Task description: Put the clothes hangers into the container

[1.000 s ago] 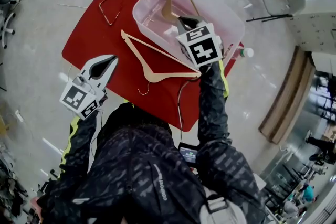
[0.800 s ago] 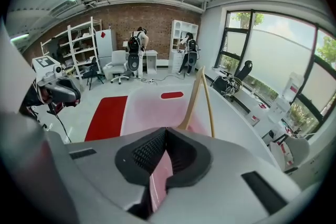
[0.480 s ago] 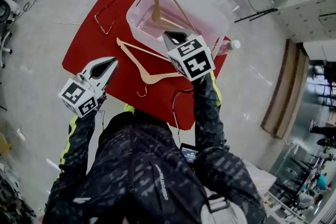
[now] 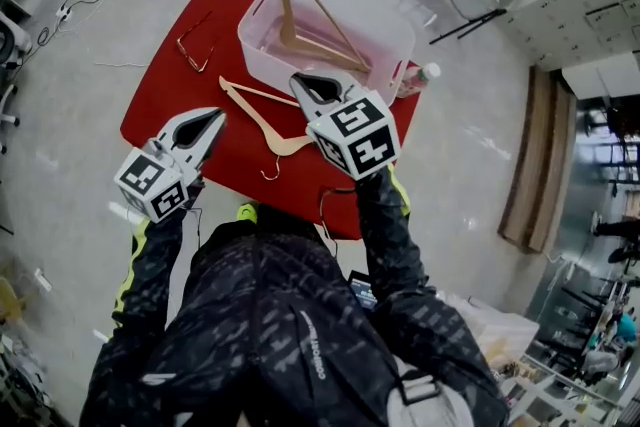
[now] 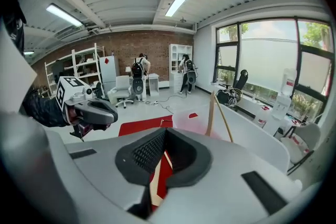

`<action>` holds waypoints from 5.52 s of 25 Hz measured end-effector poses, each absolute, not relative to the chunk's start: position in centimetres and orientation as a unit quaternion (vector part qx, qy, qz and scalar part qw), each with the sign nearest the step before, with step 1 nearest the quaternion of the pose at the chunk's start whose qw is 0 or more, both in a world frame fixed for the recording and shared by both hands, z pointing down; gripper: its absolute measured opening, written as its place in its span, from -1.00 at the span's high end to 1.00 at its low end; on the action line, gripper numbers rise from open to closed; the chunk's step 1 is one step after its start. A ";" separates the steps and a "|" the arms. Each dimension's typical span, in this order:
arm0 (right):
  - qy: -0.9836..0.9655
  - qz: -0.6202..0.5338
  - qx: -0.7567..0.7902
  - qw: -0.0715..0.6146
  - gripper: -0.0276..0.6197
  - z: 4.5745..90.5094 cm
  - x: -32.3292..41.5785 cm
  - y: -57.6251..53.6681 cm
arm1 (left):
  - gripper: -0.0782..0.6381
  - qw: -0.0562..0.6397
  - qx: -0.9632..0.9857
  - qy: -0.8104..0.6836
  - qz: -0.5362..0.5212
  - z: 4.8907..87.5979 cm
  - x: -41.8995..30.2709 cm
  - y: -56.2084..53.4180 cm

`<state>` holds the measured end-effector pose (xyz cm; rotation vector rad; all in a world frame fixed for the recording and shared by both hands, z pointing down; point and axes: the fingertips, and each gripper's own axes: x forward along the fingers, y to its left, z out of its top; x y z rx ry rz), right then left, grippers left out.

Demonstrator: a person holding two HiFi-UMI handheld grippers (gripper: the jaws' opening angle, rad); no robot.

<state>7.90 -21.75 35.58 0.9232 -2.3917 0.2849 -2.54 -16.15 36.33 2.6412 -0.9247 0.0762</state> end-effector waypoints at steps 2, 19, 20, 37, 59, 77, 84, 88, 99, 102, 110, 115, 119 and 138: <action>-0.895 0.115 0.349 0.254 0.87 35.1 7.7 -20.6 | 0.75 0.179 0.930 -0.322 0.017 36.0 -2.5 -15.7; -0.888 0.158 0.365 0.231 0.87 36.8 5.7 -9.8 | 0.75 0.187 0.943 -0.274 0.024 36.0 -1.7 -9.9; -0.888 0.160 0.364 0.232 0.87 37.0 5.6 -9.3 | 0.75 0.184 0.945 -0.267 0.028 36.0 -1.5 -9.4; -0.880 0.179 0.351 0.264 0.87 41.2 4.1 -4.3 | 0.75 0.172 0.955 -0.235 0.055 38.0 -1.6 -4.2; -0.855 0.201 0.308 0.367 0.35 52.7 4.9 -8.6 | 0.75 0.224 0.931 -0.284 0.049 43.4 -3.7 -5.6; -0.832 0.232 0.252 0.436 0.09 63.9 3.0 -14.8 | 0.75 0.262 0.894 -0.357 0.065 49.0 -6.6 -10.2; -0.815 0.255 0.260 0.451 0.09 66.0 3.1 -16.4 | 0.75 0.273 0.883 -0.375 0.067 50.2 -7.1 -11.3; -0.807 0.249 0.261 0.468 0.09 67.2 3.1 -17.3 | 0.75 0.286 0.876 -0.384 0.064 51.1 -7.8 -11.1; -0.795 0.224 0.281 0.489 0.09 69.0 2.2 -18.3 | 0.75 0.292 0.865 -0.403 0.054 51.5 -9.5 -10.8; -0.793 0.226 0.282 0.490 0.10 69.1 2.5 -18.2 | 0.75 0.292 0.865 -0.406 0.054 51.6 -9.6 -10.8; -0.787 0.232 0.284 0.496 0.19 69.0 2.9 -18.1 | 0.75 0.278 0.873 -0.395 0.056 50.3 -9.0 -10.5; -0.778 0.246 0.293 0.498 0.58 68.9 3.7 -17.6 | 0.75 0.269 0.878 -0.393 0.057 49.6 -8.6 -10.5; -0.769 0.262 0.307 0.495 0.60 69.0 4.2 -17.3 | 0.75 0.265 0.878 -0.394 0.058 49.3 -8.9 -10.2; -0.793 0.198 0.366 0.445 0.62 64.5 3.4 -16.1 | 0.75 0.244 0.894 -0.373 0.050 48.1 -8.9 -9.0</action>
